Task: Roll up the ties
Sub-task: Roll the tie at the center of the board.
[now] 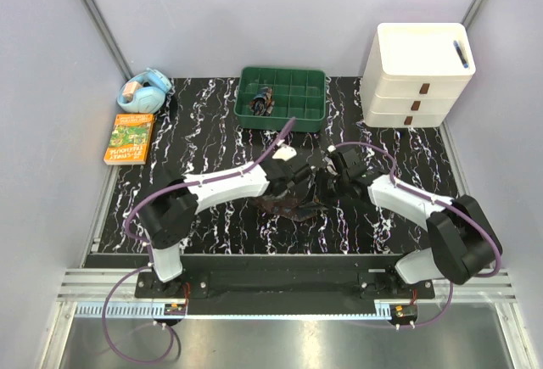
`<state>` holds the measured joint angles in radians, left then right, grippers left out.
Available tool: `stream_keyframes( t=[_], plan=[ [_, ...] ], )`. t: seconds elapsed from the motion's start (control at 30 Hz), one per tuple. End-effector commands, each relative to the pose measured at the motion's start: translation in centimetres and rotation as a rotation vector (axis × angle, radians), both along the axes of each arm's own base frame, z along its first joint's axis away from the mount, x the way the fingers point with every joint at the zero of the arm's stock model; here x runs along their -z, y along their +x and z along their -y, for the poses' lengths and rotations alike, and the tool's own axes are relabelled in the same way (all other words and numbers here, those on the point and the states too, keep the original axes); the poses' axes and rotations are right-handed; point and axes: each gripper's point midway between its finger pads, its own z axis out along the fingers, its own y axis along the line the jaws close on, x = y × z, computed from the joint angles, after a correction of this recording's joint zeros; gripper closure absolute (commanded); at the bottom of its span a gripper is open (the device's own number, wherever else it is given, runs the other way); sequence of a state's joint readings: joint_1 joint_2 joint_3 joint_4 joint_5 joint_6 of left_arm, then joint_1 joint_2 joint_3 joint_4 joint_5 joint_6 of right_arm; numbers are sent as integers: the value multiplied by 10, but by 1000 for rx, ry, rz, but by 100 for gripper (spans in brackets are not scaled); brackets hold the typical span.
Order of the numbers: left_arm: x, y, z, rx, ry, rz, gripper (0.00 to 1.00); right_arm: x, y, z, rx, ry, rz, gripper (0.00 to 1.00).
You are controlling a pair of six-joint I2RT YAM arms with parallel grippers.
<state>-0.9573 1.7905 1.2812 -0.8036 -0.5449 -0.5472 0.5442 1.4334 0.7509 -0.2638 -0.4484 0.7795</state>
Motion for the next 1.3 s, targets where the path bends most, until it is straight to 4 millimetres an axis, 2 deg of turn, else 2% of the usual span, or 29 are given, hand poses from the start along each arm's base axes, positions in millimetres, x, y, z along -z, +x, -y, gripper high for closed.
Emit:
stream_keyframes(
  t=[0.0, 0.1, 0.2, 0.47, 0.6, 0.73, 0.83, 0.9, 1.03, 1.27],
  plan=[
    [-20, 2, -10, -68, 162, 110, 77, -5, 1, 15, 25, -27, 43, 76],
    [-26, 2, -3, -66, 223, 139, 77, 3, -2, 18, 28, -43, 27, 76],
    [-22, -2, 1, -51, 256, 136, 77, 16, -1, 17, 21, -61, 5, 76],
    [-27, -3, 7, -55, 233, 137, 77, 34, 15, -8, 33, 44, -33, 79],
    [-31, -2, 12, -44, 234, 140, 77, 54, 14, -11, 43, 48, -71, 80],
    [-29, -1, 13, -37, 244, 137, 77, 71, 0, -13, 30, 17, -100, 80],
    [-30, 1, 14, -36, 250, 139, 77, 76, -11, -17, 32, 17, -118, 80],
    [-31, 2, 16, -36, 256, 143, 77, 74, -18, -25, 25, 29, -118, 80],
    [-34, 4, 15, -24, 319, 165, 77, 73, -29, -24, 23, 31, -121, 80],
    [-28, 3, 4, -12, 467, 194, 78, 53, -29, -18, 20, 20, -80, 80]
  ],
)
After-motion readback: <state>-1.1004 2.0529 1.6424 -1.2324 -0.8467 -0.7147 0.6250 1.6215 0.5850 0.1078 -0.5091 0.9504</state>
